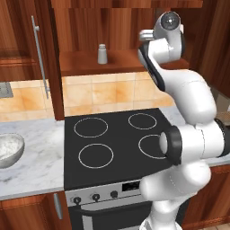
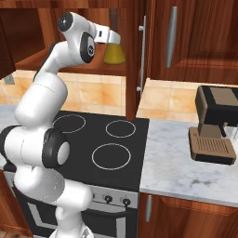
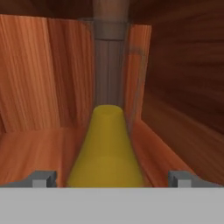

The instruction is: Retrieve the bottle and the shaker from the cabinet and place them next to the mixing bowl on the counter. Then add garlic from the fridge to the mixing bowl.

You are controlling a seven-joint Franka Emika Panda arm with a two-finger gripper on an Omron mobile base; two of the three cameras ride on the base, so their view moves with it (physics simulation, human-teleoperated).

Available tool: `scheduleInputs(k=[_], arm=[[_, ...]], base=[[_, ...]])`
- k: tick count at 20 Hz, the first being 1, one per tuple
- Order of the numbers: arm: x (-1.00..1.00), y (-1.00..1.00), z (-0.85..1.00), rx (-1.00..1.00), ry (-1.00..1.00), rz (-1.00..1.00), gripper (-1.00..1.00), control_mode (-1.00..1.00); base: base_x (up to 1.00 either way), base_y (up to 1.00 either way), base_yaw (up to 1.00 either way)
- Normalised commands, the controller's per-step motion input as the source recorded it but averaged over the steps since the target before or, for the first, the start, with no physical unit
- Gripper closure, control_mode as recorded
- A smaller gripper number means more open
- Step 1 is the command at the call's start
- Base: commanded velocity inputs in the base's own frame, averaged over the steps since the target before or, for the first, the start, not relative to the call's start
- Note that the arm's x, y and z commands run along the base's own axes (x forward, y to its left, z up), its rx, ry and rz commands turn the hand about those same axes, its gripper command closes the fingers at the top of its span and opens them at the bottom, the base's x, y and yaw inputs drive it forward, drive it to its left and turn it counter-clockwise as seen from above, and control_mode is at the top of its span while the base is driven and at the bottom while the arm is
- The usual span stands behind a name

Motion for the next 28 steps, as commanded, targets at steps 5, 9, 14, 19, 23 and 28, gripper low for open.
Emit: scheduleInputs(k=[5, 9, 14, 19, 23, 28], arm=[[0.54, -0.11, 0.0, -0.09, 0.0, 0.0, -1.0, -1.0], [0.51, -0.27, 0.0, -0.05, 0.0, 0.0, -1.0, -1.0], [0.4, -0.21, 0.0, 0.0, 0.0, 0.0, -1.0, -1.0], [0.28, 0.02, 0.0, 0.0, 0.0, 0.0, -1.0, -1.0], [0.2, 0.02, -0.03, 0.0, -0.02, 0.0, 1.0, -1.0], [0.07, 0.08, -0.05, 0.0, -0.01, 0.0, 1.0, -1.0]], base=[[0.0, 0.0, 0.0], [0.0, 0.0, 0.0], [0.0, 0.0, 0.0], [0.0, 0.0, 0.0], [0.0, 0.0, 0.0], [0.0, 0.0, 0.0]])
